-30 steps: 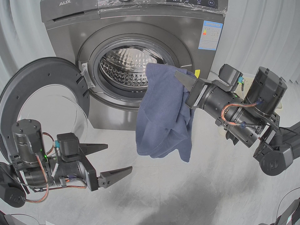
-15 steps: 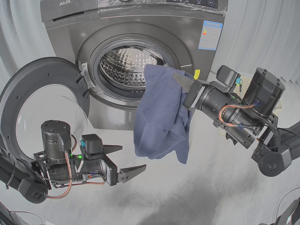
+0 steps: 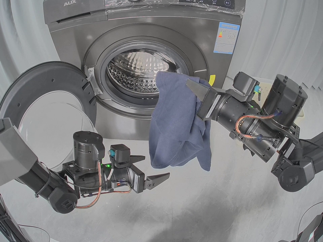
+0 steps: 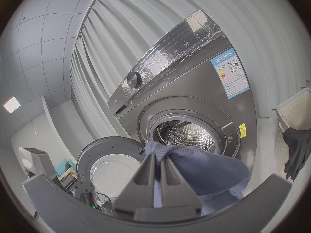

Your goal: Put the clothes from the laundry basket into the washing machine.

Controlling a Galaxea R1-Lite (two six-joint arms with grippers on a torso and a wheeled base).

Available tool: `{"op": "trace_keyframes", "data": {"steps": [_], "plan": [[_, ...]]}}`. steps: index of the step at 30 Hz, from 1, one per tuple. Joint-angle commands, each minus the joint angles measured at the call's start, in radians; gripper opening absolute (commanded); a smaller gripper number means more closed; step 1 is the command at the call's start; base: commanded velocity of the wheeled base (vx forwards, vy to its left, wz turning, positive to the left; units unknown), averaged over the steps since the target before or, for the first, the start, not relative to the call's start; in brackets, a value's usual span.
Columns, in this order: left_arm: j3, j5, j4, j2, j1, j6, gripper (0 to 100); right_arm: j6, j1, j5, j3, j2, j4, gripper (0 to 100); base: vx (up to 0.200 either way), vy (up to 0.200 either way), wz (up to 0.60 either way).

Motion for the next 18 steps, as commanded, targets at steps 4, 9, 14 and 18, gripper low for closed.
{"op": "trace_keyframes", "data": {"steps": [4,9,14,18], "plan": [[-0.077,0.040,-0.079,0.140,-0.024,-0.014,100,0.000,0.003,0.001,0.006,-0.005,-0.001,0,0.000,0.000,0.00],[-0.111,0.085,-0.114,0.182,-0.024,-0.014,100,0.000,0.003,0.001,0.012,-0.008,-0.005,0,0.000,0.000,0.00],[-0.154,0.138,-0.155,0.202,-0.022,-0.014,100,-0.001,0.009,0.001,0.026,-0.014,-0.019,0,0.000,0.000,0.00],[-0.157,0.147,-0.178,0.197,-0.022,-0.016,100,-0.001,0.012,0.001,0.031,-0.016,-0.019,0,0.000,0.000,0.00]]}}
